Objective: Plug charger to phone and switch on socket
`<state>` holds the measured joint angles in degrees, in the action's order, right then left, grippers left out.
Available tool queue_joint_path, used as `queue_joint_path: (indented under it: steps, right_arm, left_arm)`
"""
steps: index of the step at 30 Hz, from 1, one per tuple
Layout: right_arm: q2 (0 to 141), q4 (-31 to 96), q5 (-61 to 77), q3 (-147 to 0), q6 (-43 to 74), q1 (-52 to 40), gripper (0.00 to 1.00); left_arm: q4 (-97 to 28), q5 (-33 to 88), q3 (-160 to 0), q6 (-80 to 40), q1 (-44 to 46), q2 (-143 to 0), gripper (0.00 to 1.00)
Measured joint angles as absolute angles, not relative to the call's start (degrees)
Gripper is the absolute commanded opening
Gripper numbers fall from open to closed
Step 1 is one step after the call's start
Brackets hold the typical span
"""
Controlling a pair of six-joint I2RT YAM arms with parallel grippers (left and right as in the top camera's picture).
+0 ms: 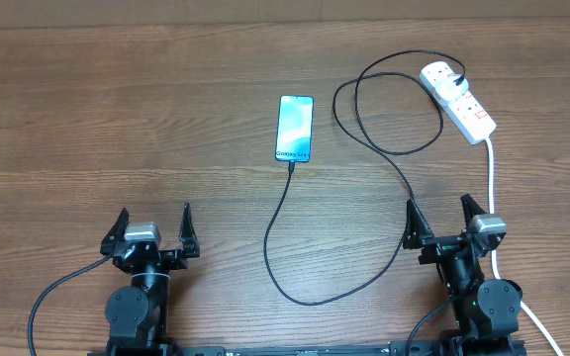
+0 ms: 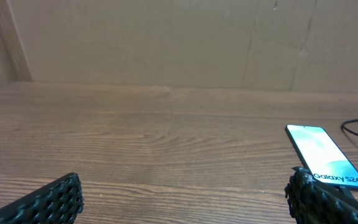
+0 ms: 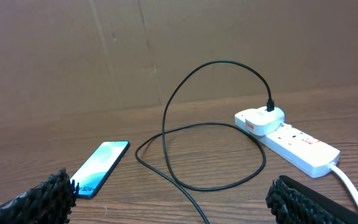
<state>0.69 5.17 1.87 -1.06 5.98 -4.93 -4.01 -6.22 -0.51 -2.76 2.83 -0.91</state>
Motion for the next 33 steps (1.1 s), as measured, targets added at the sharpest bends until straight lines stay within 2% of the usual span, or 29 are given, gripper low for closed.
queue_joint_path:
  steps: [21, 33]
  right_arm:
    - [0.7, 5.2, 1.8, -1.1, 5.7, -2.5, 1.00]
    - [0.7, 5.2, 1.0, -1.1, -3.4, -1.9, 1.00]
  left_arm:
    - [-4.0, -6.2, -0.5, -2.8, 2.8, -0.9, 1.00]
    - [-4.0, -6.2, -0.5, -2.8, 2.8, -0.9, 1.00]
